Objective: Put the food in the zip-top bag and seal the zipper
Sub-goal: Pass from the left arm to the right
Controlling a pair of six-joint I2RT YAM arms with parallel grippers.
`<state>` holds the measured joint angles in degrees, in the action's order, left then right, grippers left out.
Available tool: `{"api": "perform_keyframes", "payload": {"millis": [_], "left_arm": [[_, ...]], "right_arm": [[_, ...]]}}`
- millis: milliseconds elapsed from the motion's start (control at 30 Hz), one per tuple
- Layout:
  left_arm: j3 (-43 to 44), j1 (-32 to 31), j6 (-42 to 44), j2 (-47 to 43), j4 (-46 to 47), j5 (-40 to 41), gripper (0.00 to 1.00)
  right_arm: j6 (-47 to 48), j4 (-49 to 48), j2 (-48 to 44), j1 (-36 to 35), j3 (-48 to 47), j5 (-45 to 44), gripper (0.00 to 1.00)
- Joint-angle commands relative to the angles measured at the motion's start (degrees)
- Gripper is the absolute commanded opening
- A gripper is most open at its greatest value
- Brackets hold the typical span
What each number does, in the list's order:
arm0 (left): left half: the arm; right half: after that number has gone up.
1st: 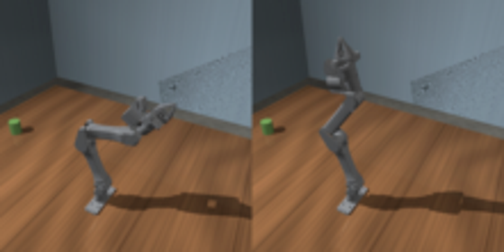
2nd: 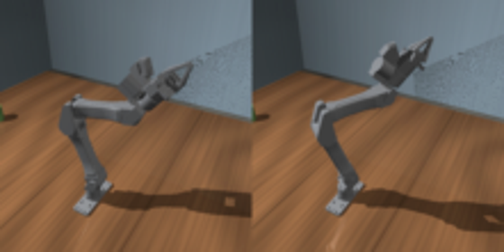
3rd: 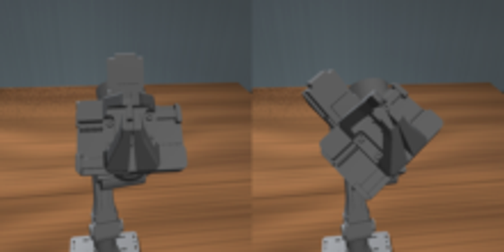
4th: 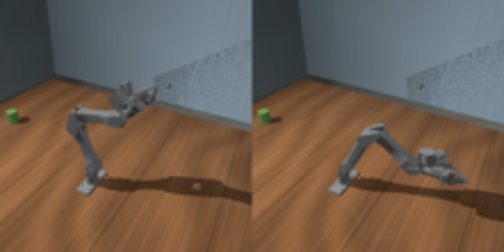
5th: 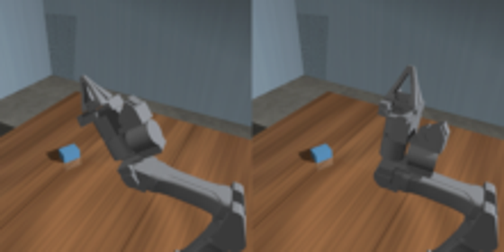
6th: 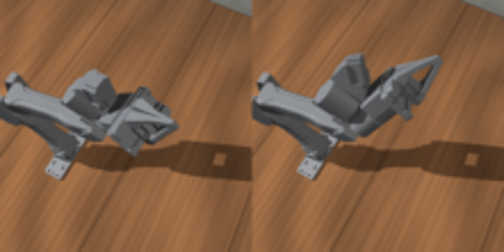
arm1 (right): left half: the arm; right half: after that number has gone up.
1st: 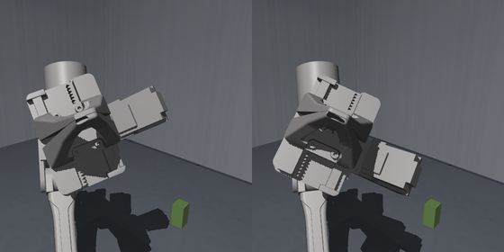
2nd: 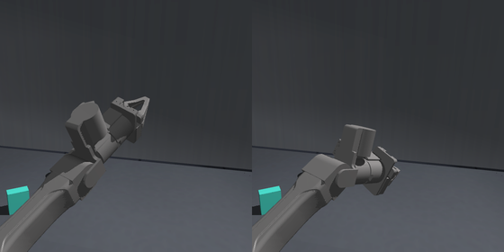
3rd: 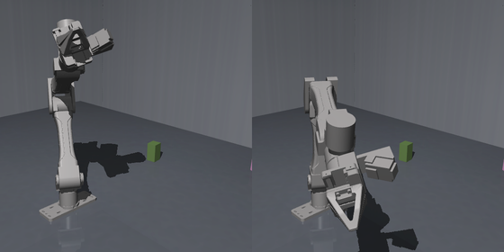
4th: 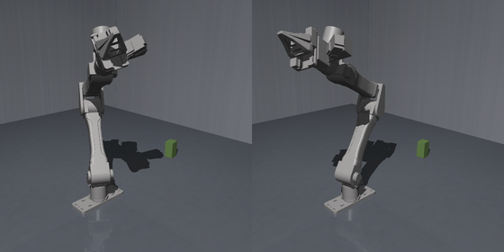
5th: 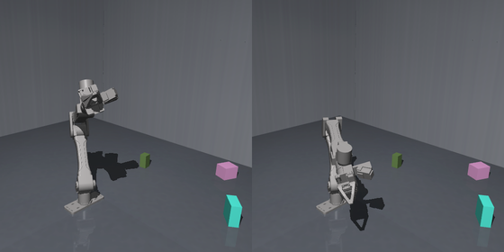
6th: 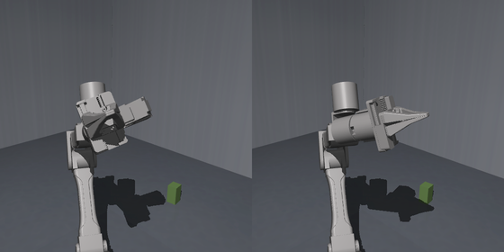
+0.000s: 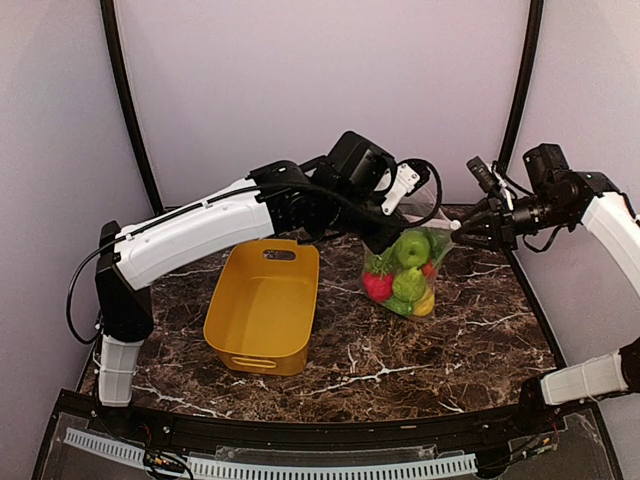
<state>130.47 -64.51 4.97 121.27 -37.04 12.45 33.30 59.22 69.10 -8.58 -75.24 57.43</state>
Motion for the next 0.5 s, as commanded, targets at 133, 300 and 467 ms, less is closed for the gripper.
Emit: {"api": "perform_keyframes", "payload": {"millis": [133, 300, 467], "left_arm": [[0.31, -0.09, -1.23, -4.1, 2.79, -0.55, 0.01], [0.35, -0.01, -1.05, -4.11, 2.73, -0.13, 0.01], [0.39, 0.08, -0.83, -4.19, 2.39, 0.22, 0.01]], "right_arm": [[-4.34, -6.58, -0.58, -3.79, 1.92, -9.36, 0.29], [-4.9, -7.87, -0.58, -3.86, 2.37, -10.5, 0.21], [-5.04, -8.57, -0.81, -3.9, 2.06, -11.52, 0.07]]}}
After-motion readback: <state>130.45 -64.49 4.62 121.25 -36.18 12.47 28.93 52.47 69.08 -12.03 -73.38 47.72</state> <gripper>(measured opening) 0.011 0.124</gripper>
